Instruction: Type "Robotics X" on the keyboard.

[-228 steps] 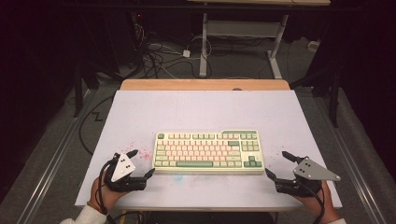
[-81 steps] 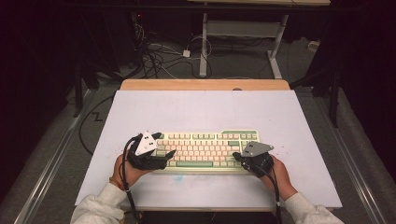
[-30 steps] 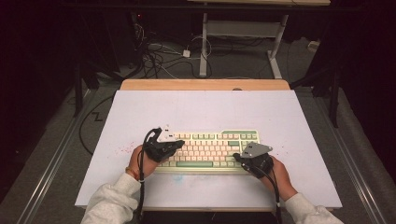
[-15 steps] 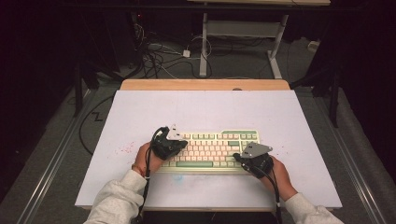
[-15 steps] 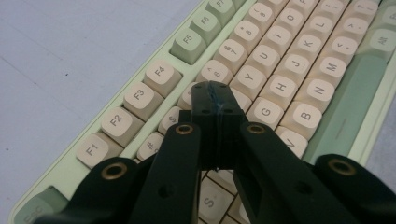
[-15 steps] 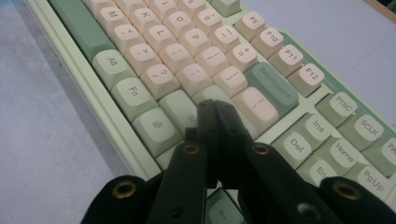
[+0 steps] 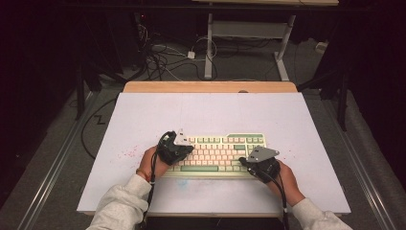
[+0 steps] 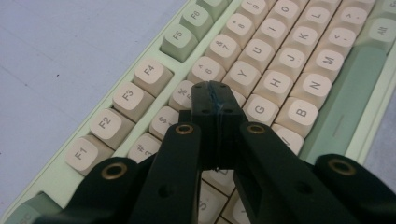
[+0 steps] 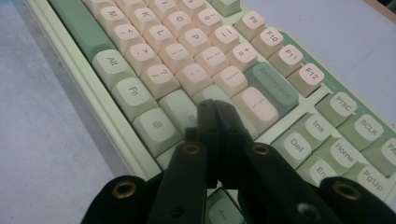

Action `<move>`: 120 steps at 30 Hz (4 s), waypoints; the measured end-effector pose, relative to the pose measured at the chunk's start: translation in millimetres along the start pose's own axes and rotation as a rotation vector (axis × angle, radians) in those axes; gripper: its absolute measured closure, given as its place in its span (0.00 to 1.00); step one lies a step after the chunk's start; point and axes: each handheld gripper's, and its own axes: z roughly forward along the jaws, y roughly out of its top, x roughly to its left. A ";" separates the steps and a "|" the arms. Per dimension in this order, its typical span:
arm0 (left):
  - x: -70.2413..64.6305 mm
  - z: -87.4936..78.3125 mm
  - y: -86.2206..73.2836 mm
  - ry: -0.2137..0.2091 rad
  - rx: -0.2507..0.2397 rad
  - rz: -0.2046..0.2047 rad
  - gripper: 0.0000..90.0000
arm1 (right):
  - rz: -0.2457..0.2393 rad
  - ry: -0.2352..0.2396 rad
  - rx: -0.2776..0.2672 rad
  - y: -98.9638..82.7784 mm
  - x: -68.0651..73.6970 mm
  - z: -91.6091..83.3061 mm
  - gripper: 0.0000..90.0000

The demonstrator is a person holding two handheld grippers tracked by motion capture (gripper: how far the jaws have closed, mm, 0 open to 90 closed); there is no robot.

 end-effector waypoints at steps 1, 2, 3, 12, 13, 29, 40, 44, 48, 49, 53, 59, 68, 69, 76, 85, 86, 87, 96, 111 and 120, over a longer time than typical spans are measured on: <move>-0.5 -0.2 0.2 0.000 0.000 0.001 0.98 | 0.000 0.000 0.001 0.1 -0.1 -0.1 1.00; -0.5 -0.2 0.2 -0.002 0.004 0.005 0.98 | 0.000 0.000 0.002 0.1 0.0 -0.1 1.00; -0.5 -0.1 0.1 0.001 0.004 0.004 0.98 | 0.000 0.000 0.002 0.1 0.0 -0.1 1.00; -0.9 1.0 -0.6 0.025 0.021 0.018 0.98 | 0.002 -0.001 0.001 -0.2 0.1 -0.5 1.00; -0.8 -0.8 -0.6 0.027 0.008 0.015 0.98 | 0.001 -0.003 0.002 -0.1 0.3 -0.7 1.00; -3.8 -20.4 1.2 0.061 -0.086 0.033 0.98 | 0.024 -0.019 -0.065 2.2 -4.7 -18.0 1.00; -6.7 -38.5 -2.1 0.086 -0.153 0.044 0.98 | 0.033 -0.027 -0.098 5.3 -9.7 -27.2 1.00; -6.9 -43.1 -6.0 0.090 -0.166 0.046 0.98 | 0.036 -0.029 -0.102 6.3 -9.7 -28.4 1.00; -5.8 -46.6 -12.8 0.099 -0.175 0.050 0.98 | 0.041 -0.025 -0.109 8.2 -10.3 -29.4 1.00; -5.4 -47.5 -15.2 0.102 -0.183 0.052 0.98 | 0.042 -0.022 -0.111 8.7 -10.3 -29.5 1.00; -2.7 -51.0 -24.0 0.119 -0.199 0.046 0.98 | 0.036 -0.021 -0.110 10.7 -8.9 -28.7 1.00; -1.4 -56.5 -34.9 0.142 -0.218 0.045 0.97 | 0.039 -0.020 -0.110 11.7 -10.2 -27.9 1.00; -1.8 -62.9 -51.8 0.161 -0.235 0.035 0.97 | 0.038 -0.018 -0.106 11.7 -12.3 -26.8 1.00; -1.6 -63.6 -53.2 0.164 -0.233 0.036 0.97 | 0.038 -0.018 -0.106 11.8 -12.5 -26.6 1.00; -2.9 -67.5 -63.3 0.167 -0.232 0.026 0.97 | 0.033 -0.017 -0.105 15.9 -12.9 -23.7 1.00; -3.1 -73.3 -76.9 0.172 -0.226 0.011 0.97 | 0.032 -0.012 -0.100 21.1 -12.6 -18.1 1.00; -3.1 -73.8 -78.5 0.172 -0.226 0.007 0.97 | 0.029 -0.011 -0.098 21.7 -12.6 -17.5 1.00; -3.2 -74.3 -80.0 0.171 -0.225 0.004 0.97 | 0.027 -0.010 -0.099 22.5 -12.2 -17.0 1.00; -7.2 -76.3 -88.7 0.165 -0.213 -0.004 0.97 | 0.009 0.005 -0.088 31.9 -7.4 -10.2 1.00; -7.5 -76.7 -91.9 0.162 -0.210 -0.002 0.97 | -0.034 0.044 -0.055 58.3 5.3 15.1 1.00; -7.0 -76.2 -92.1 0.154 -0.206 0.001 0.97 | -0.048 0.063 -0.029 67.7 11.5 32.9 1.00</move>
